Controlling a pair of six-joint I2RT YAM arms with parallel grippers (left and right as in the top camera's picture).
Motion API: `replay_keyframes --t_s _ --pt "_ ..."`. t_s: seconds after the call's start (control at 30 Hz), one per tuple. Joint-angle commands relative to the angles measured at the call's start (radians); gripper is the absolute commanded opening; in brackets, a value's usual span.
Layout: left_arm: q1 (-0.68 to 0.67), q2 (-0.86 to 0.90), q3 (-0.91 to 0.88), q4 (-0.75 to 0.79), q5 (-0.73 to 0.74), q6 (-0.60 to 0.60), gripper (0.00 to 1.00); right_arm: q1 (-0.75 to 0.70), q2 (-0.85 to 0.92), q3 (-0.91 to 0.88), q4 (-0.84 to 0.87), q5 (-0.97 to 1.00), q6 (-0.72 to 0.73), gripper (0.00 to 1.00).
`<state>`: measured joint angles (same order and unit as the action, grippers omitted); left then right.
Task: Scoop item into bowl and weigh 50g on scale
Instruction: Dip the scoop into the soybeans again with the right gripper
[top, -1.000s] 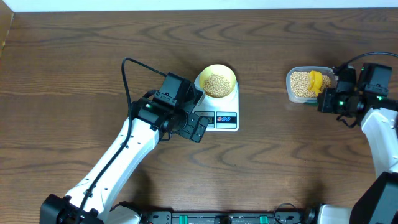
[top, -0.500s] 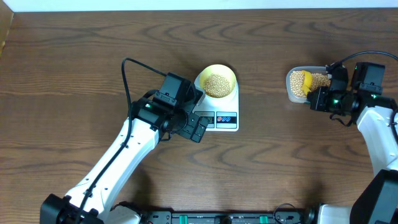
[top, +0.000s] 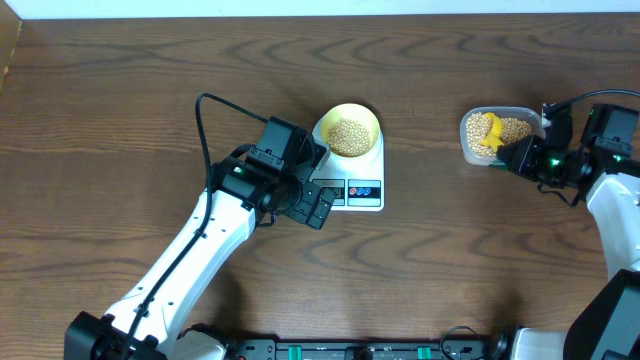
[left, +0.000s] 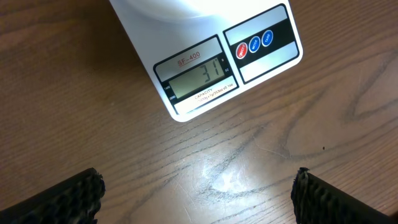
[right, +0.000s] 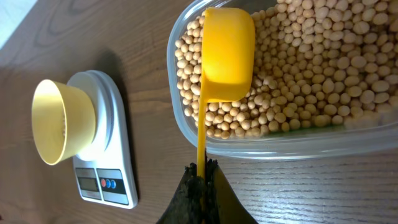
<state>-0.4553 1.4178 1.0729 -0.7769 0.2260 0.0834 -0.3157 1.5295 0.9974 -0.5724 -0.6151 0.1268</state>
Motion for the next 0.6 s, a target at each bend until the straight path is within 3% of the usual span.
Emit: replay_keyframes --t_s 0.0,0.57 --pt "0.0 0.008 -0.011 0.001 -0.01 0.013 0.98 -0.018 0.002 0.003 -0.005 -0.051 0.041 0.01" --pt "0.0 0.008 -0.011 0.001 -0.01 0.013 0.98 -0.235 0.002 0.003 -0.061 -0.307 0.06 0.01"
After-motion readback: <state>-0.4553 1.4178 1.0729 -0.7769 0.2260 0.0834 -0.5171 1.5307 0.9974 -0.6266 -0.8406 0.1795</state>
